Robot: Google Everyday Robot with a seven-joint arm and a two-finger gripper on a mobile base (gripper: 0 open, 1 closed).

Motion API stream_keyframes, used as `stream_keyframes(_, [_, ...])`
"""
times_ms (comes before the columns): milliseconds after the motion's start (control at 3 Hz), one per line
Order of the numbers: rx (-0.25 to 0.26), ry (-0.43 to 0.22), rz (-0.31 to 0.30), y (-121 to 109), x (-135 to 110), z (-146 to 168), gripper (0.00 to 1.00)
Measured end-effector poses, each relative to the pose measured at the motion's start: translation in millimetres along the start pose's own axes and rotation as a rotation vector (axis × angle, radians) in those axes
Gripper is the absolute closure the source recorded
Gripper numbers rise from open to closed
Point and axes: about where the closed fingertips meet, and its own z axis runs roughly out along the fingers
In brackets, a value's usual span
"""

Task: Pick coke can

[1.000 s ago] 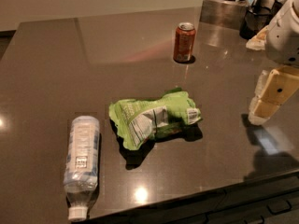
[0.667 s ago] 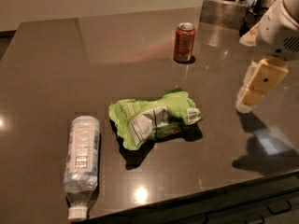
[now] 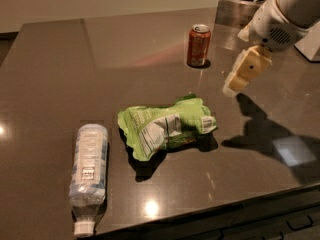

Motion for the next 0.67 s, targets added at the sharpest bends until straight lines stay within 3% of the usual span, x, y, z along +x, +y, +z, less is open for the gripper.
stream_keyframes(333, [0.03, -0.117, 0.088, -37.4, -24.4, 24.2, 0.0])
stream_keyframes(667, [0.098, -0.211, 0.187, -82.3, -39.7, 44.1, 0.0])
